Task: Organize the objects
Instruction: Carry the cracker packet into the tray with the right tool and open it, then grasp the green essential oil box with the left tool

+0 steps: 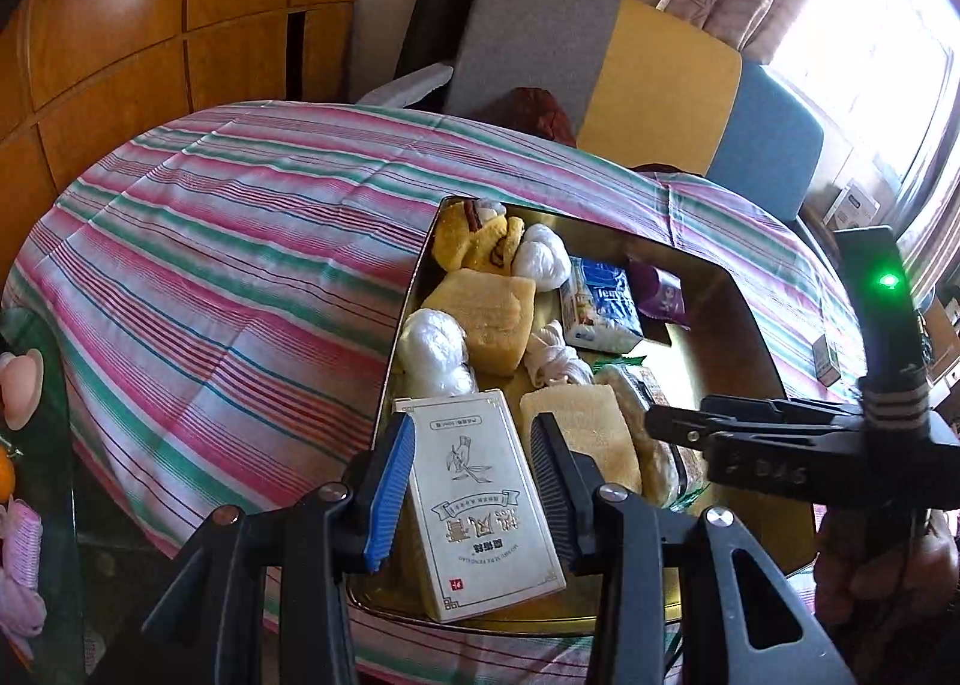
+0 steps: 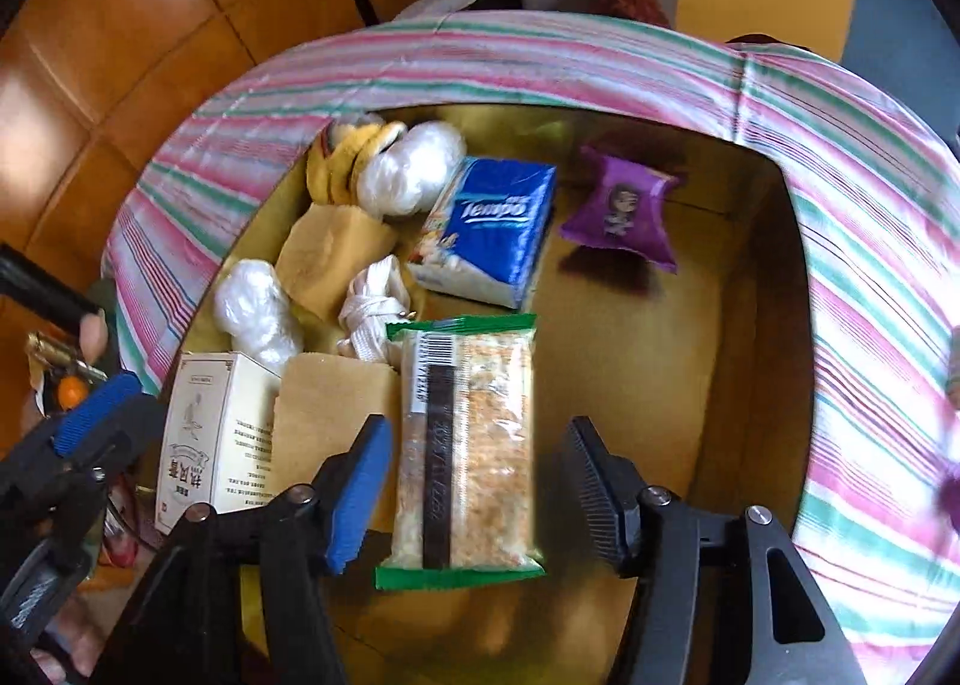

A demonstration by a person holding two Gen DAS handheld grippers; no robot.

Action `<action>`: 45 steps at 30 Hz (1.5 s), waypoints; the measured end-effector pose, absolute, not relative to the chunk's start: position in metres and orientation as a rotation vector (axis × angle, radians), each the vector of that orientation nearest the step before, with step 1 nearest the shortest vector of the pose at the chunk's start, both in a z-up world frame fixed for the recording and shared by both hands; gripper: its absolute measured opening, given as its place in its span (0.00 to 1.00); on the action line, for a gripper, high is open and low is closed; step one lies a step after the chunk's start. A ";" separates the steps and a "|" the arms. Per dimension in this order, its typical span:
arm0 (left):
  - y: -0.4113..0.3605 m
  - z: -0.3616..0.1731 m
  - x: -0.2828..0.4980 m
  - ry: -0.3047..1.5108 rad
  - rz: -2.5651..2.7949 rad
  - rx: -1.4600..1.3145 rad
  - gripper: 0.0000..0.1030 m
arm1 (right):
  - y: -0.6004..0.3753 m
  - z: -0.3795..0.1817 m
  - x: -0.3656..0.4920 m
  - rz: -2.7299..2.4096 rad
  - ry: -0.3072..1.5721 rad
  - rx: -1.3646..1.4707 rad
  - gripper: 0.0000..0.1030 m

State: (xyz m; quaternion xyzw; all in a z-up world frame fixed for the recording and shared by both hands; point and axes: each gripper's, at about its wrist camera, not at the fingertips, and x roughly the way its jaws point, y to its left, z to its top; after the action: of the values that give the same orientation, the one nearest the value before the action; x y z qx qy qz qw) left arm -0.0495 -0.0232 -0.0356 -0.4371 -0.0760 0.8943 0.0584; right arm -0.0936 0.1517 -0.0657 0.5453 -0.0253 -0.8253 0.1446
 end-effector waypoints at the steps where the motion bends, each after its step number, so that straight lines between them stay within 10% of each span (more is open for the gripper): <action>1: -0.022 -0.035 -0.049 -0.223 2.708 -1.323 0.39 | 0.152 -0.063 -0.093 -2.384 -0.082 1.570 0.59; 25: 0.056 -0.021 -0.025 0.057 2.585 -1.225 0.39 | 0.290 -0.030 -0.036 -2.705 -0.212 1.532 0.73; 45: 0.151 -0.020 -0.023 0.297 2.434 -1.192 0.39 | 0.520 -0.065 -0.010 -3.074 -0.866 1.714 0.81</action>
State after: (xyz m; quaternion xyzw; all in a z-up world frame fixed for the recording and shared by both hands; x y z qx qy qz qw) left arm -0.0228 0.1509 -0.0196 -0.4280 0.1067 0.8735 0.2061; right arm -0.0098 0.5199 -0.0649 0.4593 -0.2321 -0.8234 -0.2391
